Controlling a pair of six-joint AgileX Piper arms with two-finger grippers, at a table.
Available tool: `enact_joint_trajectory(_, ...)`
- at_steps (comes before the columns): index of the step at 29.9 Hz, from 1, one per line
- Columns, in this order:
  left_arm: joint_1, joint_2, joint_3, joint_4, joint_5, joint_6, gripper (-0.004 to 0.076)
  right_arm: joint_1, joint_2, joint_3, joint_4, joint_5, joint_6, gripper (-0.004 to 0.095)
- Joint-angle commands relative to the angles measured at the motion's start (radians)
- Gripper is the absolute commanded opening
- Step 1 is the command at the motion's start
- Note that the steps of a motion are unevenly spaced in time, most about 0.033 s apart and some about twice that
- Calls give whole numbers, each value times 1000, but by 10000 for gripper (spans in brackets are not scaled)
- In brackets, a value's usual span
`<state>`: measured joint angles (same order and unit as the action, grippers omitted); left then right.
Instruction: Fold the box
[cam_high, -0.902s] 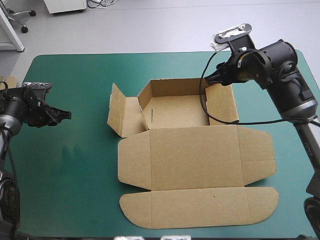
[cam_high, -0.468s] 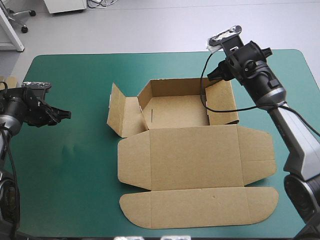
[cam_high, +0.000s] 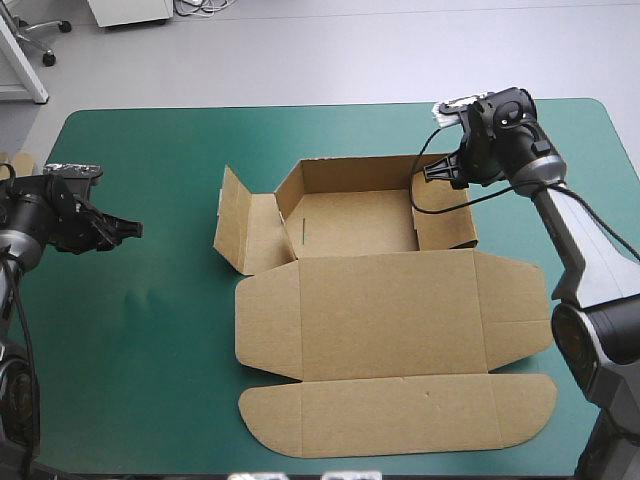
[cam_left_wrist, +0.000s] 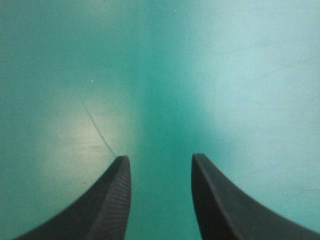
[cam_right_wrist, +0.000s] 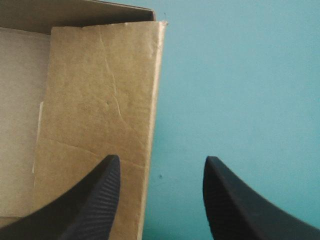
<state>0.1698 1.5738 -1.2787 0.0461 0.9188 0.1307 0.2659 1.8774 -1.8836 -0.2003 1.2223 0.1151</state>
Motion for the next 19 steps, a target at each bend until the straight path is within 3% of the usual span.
enact_joint_trajectory(1,1,-45,-30,-12,-32,-2,288,-18,-30,-29,59,-70,-49,563)
enact_joint_trajectory(5,1,-45,-30,-15,-32,-2,288,-18,0,-29,83,-84,-73,677)
enact_joint_trajectory(12,1,-45,-30,-21,-30,-2,288,-19,57,-31,66,-87,-54,683)
enact_joint_trajectory(15,1,-45,-30,-22,-30,-2,288,-19,84,-31,67,-71,-50,659)
enact_joint_trajectory(19,1,-45,-30,-22,-28,-2,288,-19,112,-31,67,-52,-50,556)
